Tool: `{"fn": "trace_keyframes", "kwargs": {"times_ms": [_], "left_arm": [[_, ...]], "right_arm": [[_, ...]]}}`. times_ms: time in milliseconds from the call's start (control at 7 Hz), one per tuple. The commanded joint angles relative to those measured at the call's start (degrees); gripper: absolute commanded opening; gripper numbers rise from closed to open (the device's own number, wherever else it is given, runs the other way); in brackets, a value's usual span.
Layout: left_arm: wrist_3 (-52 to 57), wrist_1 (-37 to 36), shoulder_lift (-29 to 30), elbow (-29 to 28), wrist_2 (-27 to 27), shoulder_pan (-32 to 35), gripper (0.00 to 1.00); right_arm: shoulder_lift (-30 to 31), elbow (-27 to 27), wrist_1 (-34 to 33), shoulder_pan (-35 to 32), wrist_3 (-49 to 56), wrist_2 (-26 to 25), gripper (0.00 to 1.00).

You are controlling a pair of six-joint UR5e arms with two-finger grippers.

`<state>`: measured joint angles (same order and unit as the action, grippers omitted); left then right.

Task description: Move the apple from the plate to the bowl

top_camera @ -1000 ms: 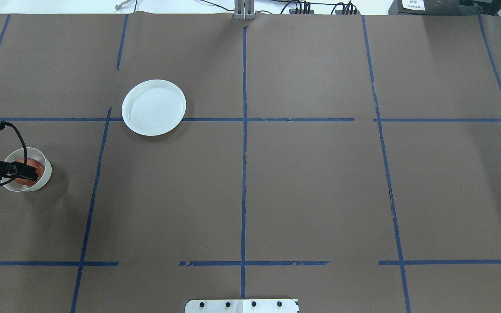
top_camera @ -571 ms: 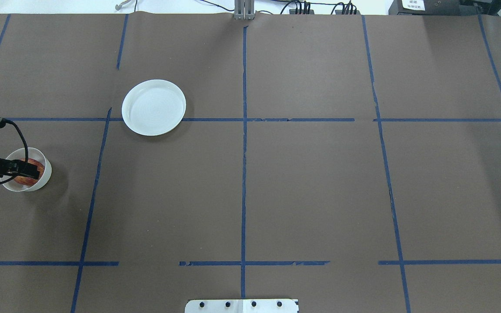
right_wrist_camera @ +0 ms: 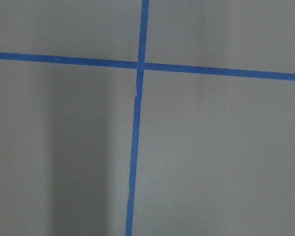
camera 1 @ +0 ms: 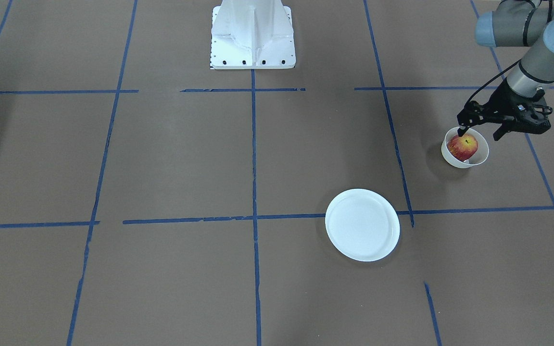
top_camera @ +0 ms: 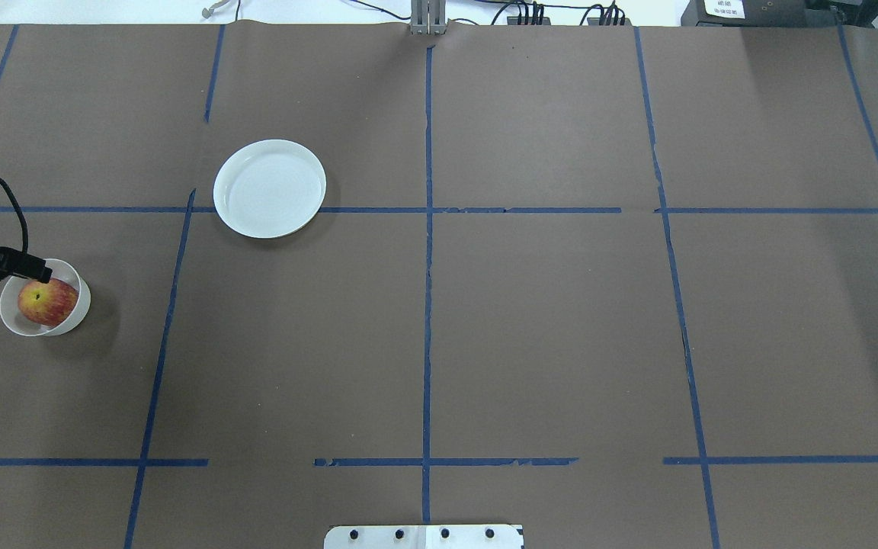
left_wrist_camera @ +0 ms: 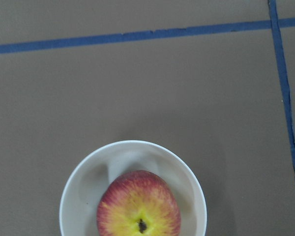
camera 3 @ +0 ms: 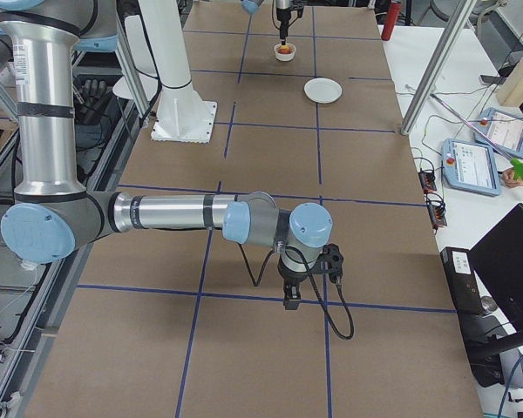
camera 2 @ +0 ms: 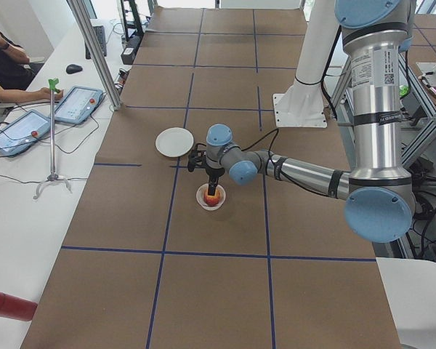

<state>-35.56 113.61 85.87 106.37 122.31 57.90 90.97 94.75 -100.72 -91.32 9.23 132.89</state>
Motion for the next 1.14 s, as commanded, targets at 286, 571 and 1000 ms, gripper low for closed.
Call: {"fn": "trace_keyframes", "kwargs": {"times_ms": [286,571,1000], "left_arm": [[20.1,-13.6,6.3,-1.1,1.4,16.6,1.0],[25.8,-15.6,5.3,-9.1,10.5,23.8,1.0],[29.6,-17.8,1.4,-10.1,12.8,30.1,1.0]], "right_arm": [[0.0,0.0,0.0,0.0,0.0,0.0,1.0],[0.0,0.0,0.0,0.0,0.0,0.0,1.0],[0.0,0.0,0.0,0.0,0.0,0.0,1.0]]}}
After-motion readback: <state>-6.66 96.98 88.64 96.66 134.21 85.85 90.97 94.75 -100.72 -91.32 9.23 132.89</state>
